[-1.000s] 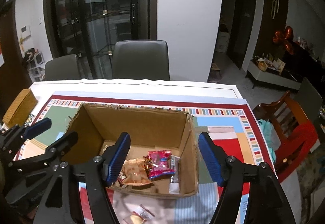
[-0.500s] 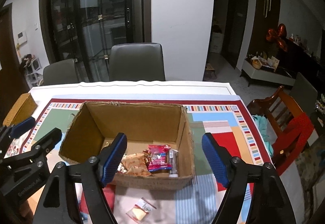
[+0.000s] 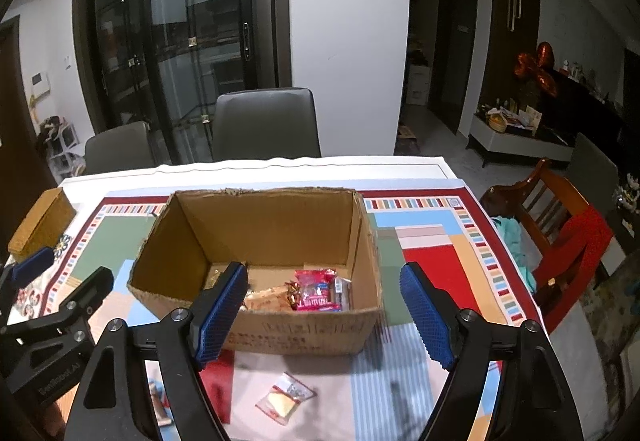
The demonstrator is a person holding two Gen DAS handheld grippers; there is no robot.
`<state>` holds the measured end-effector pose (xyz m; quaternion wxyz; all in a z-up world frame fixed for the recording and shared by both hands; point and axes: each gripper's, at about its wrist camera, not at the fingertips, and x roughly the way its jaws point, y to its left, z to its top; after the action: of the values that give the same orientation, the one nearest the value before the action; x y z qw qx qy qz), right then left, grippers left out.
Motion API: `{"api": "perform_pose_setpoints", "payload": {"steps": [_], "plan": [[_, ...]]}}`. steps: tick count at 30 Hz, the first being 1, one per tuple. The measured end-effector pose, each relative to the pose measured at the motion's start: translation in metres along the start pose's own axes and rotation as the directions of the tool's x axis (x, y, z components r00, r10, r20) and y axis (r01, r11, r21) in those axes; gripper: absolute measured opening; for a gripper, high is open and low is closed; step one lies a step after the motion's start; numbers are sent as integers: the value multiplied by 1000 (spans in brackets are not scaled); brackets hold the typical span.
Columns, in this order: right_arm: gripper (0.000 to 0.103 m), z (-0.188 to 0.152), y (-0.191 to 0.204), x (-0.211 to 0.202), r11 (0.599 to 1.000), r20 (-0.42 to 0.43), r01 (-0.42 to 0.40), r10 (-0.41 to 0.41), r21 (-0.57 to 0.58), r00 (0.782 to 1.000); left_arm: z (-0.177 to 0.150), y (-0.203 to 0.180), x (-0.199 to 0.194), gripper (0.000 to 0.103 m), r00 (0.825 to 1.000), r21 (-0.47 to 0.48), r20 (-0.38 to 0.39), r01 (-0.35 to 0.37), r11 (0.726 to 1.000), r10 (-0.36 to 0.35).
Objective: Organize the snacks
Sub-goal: 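Move both open tools back toward the silver biscuit and cheese-cake packet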
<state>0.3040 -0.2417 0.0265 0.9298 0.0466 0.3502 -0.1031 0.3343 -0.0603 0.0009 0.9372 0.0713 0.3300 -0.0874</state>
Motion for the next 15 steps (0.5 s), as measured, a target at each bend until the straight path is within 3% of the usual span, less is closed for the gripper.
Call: {"api": "perform_pose_setpoints", "payload": {"steps": [15], "plan": [[79, -31, 5, -11, 1000, 2, -12, 12, -8, 1000, -30, 5, -11, 89, 999, -27, -15, -44, 999, 44]]}}
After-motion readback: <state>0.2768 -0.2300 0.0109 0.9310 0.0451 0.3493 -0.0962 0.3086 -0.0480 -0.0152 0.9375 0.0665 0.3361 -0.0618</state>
